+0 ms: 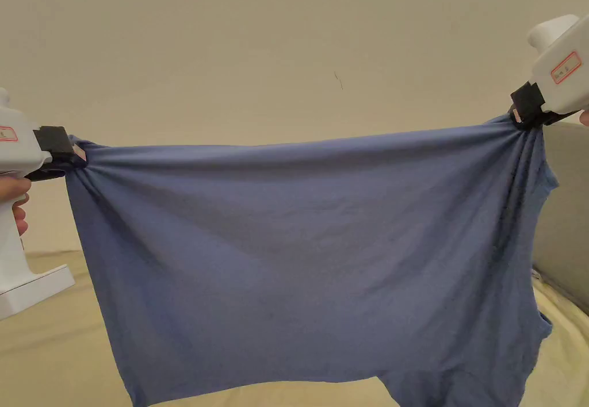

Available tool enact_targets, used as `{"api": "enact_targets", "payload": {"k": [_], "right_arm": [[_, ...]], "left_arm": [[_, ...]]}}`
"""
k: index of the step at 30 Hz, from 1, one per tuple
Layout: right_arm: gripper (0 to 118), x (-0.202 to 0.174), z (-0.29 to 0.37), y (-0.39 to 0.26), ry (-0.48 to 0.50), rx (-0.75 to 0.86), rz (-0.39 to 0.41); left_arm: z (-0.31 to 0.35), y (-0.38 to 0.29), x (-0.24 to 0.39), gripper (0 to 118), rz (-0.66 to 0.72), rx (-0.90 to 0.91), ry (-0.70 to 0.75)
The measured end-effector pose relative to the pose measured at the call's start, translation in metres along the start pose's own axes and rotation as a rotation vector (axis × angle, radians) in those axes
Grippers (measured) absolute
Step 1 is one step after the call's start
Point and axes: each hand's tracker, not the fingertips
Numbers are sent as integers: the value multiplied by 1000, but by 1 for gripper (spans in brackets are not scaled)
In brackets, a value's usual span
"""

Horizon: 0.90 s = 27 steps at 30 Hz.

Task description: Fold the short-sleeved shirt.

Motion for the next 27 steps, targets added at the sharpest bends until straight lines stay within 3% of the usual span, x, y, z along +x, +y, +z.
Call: {"api": "enact_targets", "payload": {"k": [7, 11, 16, 20, 24, 27], "right_arm": [[3, -10, -76, -44, 39, -148, -52], [3, -31, -121, -98, 57, -265, -84], [3, -67, -158, -182, 93, -398, -111], [3, -91, -153, -254, 168, -458, -80], [3, -99, -132, -333, 199, -489, 64], [3, -100, -92, -374, 261, -514, 42]], "left_arm": [[-39, -50, -32, 1, 33, -142, 45], [-57, -115, -54, 1, 5, -261, 82], [-62, -206, -71, 1, 126, -405, 111], [-45, -255, -81, 1, 125, -498, 64], [-10, -297, -101, 1, 86, -614, 6], [30, -323, -117, 1, 19, -646, -21]]}}
